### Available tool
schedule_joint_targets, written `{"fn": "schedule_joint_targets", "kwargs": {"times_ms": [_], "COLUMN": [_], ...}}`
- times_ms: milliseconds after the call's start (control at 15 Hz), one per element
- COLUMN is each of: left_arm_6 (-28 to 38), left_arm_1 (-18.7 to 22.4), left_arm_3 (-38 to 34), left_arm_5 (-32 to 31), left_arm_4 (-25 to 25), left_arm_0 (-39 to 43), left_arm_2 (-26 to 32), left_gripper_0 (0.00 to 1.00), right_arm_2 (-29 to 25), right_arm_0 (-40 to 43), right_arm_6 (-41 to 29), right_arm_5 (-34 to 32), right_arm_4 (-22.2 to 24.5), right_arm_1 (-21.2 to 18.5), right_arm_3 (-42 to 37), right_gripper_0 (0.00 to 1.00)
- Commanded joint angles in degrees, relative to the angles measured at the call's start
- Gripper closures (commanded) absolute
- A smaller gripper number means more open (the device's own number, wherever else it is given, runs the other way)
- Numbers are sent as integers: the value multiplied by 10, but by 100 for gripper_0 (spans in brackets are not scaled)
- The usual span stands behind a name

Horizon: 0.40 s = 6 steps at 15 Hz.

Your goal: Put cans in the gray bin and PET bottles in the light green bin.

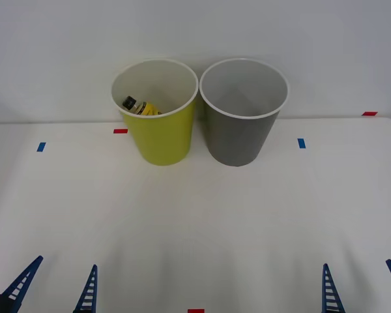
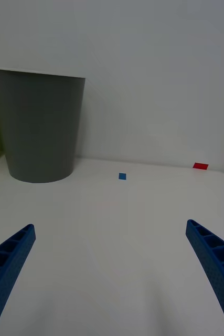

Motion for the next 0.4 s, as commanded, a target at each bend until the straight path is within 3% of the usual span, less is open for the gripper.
{"fn": "schedule_joint_targets", "kwargs": {"times_ms": [67, 400], "left_arm_6": [0, 0], "left_arm_1": [0, 0], "left_arm_3": [0, 0], "left_arm_5": [0, 0], "left_arm_4": [0, 0], "left_arm_0": [0, 0], "left_arm_2": [0, 0], "left_gripper_0": [0, 0], "right_arm_2": [0, 0], "right_arm_0": [0, 0], "right_arm_6": [0, 0], "right_arm_5": [0, 0], "right_arm_4": [0, 0], "right_arm_1": [0, 0], "right_arm_3": [0, 0], "right_gripper_0": [0, 0]}}
